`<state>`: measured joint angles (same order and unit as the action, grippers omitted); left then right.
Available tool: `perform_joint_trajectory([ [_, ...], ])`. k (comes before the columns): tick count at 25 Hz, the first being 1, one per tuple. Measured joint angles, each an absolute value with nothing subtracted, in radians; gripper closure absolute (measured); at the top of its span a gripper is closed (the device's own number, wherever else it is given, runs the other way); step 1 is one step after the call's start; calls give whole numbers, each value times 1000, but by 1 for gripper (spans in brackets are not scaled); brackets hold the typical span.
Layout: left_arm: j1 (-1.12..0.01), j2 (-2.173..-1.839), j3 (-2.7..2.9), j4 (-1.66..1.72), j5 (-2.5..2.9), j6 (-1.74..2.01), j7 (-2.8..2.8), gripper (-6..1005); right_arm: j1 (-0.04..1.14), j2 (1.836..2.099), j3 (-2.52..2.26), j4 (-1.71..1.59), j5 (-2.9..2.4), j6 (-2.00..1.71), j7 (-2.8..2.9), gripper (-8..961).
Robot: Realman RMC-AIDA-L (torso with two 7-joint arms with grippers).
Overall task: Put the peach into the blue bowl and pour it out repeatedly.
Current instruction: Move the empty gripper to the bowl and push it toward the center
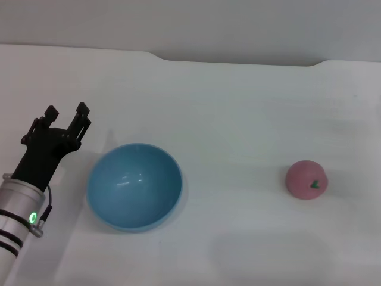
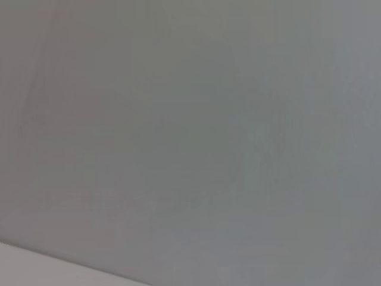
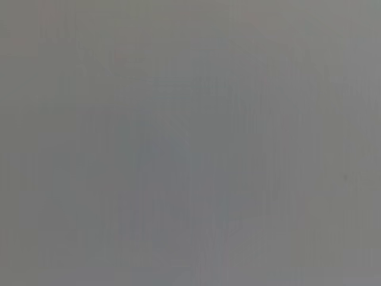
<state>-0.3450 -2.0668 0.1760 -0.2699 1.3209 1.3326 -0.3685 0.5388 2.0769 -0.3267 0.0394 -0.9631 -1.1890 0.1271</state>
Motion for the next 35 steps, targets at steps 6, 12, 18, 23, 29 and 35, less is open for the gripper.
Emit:
perform_joint_trajectory([
  [6,-374,-2065,171,-263,1316,1309,-368,291,543,2077,-327,35,-963,-1166,127,287],
  [12,-424,-2062,143,-243,1321,1266,-369,291,538,2077,-327,33,-963,-1164,128,288],
  [18,-534,-2057,201,-92,1371,1161,-556,292,544,2075,-327,31,-963,-1160,128,288],
  [23,-632,-2056,399,119,1485,930,-919,292,548,2075,-327,31,-963,-1160,128,288],
  [29,-598,-2047,907,484,1665,817,-1587,292,547,2076,-327,31,-963,-1160,131,289],
  [35,-463,-2007,1031,857,1986,1006,-2186,292,566,2075,-327,31,-963,-1130,131,289],
])
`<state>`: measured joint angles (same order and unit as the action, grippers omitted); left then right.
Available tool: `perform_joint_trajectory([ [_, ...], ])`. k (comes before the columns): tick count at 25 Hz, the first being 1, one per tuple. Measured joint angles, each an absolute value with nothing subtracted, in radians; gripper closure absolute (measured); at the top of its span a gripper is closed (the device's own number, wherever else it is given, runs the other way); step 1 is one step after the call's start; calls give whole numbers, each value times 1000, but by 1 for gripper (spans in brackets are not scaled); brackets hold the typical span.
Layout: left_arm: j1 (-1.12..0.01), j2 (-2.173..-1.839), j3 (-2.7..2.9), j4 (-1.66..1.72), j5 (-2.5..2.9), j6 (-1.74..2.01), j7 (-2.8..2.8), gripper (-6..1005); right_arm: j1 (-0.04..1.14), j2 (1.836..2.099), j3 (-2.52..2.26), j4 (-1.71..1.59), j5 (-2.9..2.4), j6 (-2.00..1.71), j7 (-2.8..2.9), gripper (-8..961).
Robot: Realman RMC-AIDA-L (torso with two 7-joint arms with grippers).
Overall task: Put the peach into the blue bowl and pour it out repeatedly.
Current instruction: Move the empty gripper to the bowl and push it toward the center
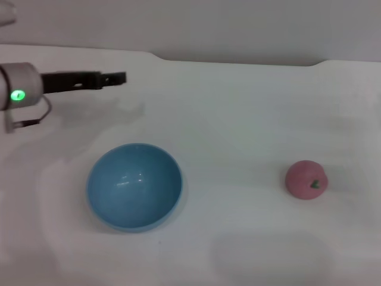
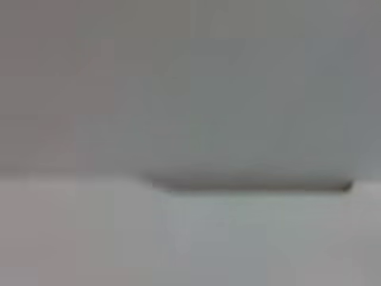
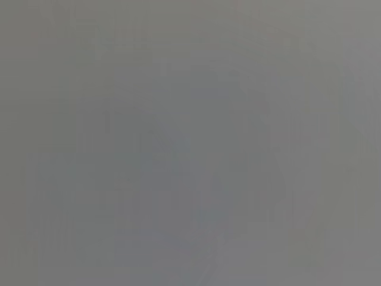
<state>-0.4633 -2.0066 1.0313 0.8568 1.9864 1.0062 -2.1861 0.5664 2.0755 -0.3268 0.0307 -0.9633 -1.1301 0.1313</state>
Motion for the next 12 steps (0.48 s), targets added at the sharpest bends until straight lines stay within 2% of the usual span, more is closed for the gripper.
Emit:
perform_joint_trajectory([
  [3,-429,-1970,1000,948,2078,1183,-2369,293,578,2075,-327,29,-963,-1105,131,289],
  [6,-403,-1949,957,991,2125,1324,-2439,293,597,2074,-327,24,-964,-1077,131,289],
  [8,-384,-1947,928,1009,2163,1392,-2458,293,605,2074,-327,19,-967,-1065,130,288],
  [12,-343,-1969,909,1095,2265,1452,-2512,293,618,2074,-327,10,-969,-1049,129,288],
])
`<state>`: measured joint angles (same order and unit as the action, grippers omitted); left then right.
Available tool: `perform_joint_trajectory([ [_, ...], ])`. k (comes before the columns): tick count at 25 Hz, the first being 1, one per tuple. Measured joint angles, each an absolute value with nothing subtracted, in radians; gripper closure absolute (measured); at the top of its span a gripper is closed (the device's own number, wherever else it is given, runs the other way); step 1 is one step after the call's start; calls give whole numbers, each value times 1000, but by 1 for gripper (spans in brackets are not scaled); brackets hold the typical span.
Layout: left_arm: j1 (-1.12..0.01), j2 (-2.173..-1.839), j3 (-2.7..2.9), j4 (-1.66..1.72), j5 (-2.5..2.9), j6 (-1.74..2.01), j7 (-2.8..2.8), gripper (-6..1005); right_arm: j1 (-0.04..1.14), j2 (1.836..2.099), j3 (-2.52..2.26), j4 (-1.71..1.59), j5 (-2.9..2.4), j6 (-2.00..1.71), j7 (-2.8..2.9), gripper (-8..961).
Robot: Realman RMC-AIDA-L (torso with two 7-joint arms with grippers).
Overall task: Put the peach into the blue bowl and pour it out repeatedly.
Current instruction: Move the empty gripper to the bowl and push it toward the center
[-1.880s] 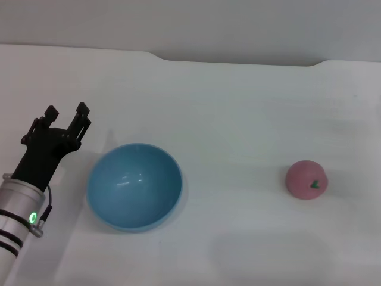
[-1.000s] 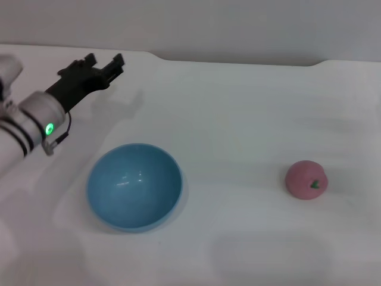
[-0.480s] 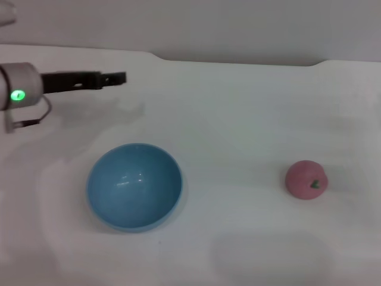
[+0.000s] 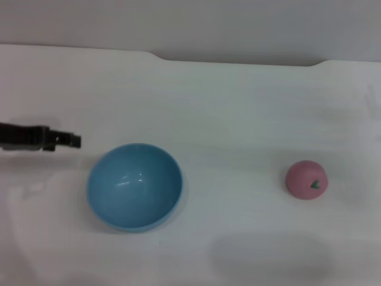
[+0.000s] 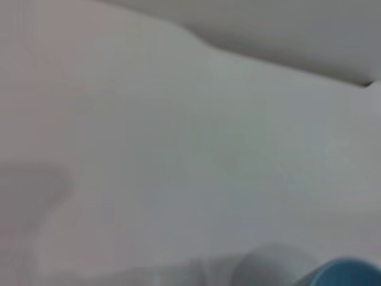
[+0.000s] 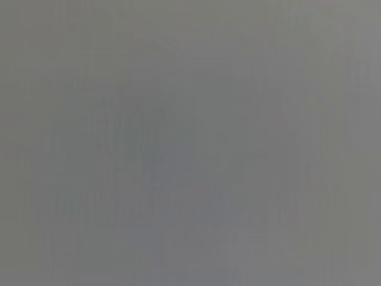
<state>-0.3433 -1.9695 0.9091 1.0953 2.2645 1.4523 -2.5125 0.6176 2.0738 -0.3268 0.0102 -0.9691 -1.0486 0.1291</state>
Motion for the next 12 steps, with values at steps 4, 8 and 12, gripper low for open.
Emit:
perform_joint_trajectory([
  [4,-334,-2002,909,1173,2370,1521,-2563,293,625,2074,-327,8,-969,-1042,129,288],
  [8,-357,-2028,917,1195,2425,1562,-2568,291,627,2074,-327,8,-969,-1040,128,288],
  [12,-381,-2045,919,1197,2460,1571,-2568,291,626,2074,-327,8,-968,-1040,128,287],
])
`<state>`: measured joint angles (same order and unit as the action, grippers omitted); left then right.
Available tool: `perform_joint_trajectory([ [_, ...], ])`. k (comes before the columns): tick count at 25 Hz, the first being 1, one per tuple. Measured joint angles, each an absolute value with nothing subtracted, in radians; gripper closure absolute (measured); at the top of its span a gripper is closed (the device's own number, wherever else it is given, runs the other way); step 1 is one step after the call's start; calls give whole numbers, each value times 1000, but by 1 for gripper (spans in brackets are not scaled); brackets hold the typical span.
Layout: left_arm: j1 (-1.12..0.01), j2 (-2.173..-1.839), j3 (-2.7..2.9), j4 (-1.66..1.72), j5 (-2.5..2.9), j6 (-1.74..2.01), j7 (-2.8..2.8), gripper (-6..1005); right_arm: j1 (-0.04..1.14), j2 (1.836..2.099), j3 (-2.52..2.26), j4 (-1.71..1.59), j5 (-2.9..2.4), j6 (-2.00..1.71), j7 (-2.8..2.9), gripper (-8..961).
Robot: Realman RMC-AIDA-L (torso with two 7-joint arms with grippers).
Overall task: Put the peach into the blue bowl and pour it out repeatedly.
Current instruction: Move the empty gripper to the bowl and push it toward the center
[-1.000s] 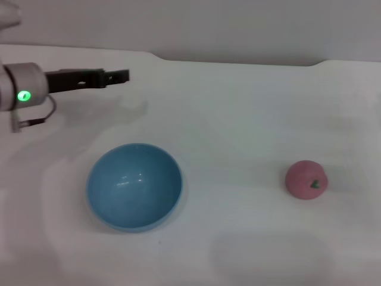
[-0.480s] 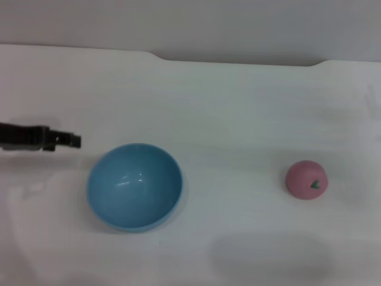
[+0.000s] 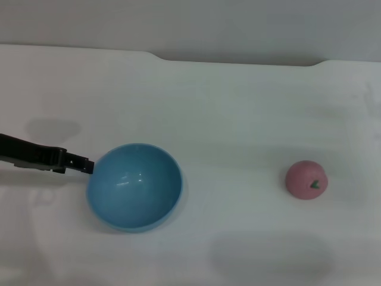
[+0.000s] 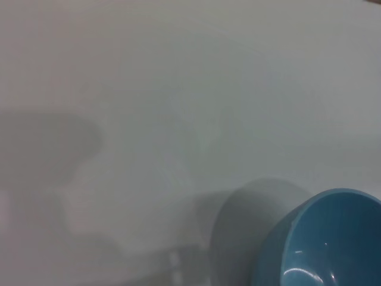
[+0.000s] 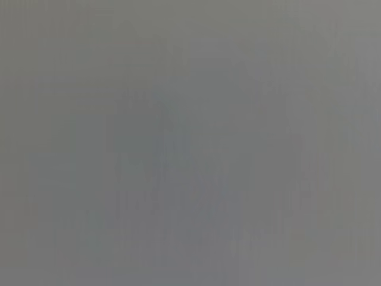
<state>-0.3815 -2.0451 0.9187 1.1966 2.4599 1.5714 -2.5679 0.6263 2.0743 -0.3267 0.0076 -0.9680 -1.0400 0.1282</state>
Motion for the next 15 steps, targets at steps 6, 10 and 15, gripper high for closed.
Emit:
perform_joint_trajectory([
  [6,-415,-2046,921,1192,2470,1601,-2568,292,622,2077,-327,11,-965,-1040,128,287],
  [10,-426,-2051,941,1195,2502,1582,-2575,293,620,2078,-327,14,-965,-1040,132,288],
  [15,-433,-2053,981,1186,2508,1558,-2577,292,618,2079,-327,17,-964,-1041,134,289],
])
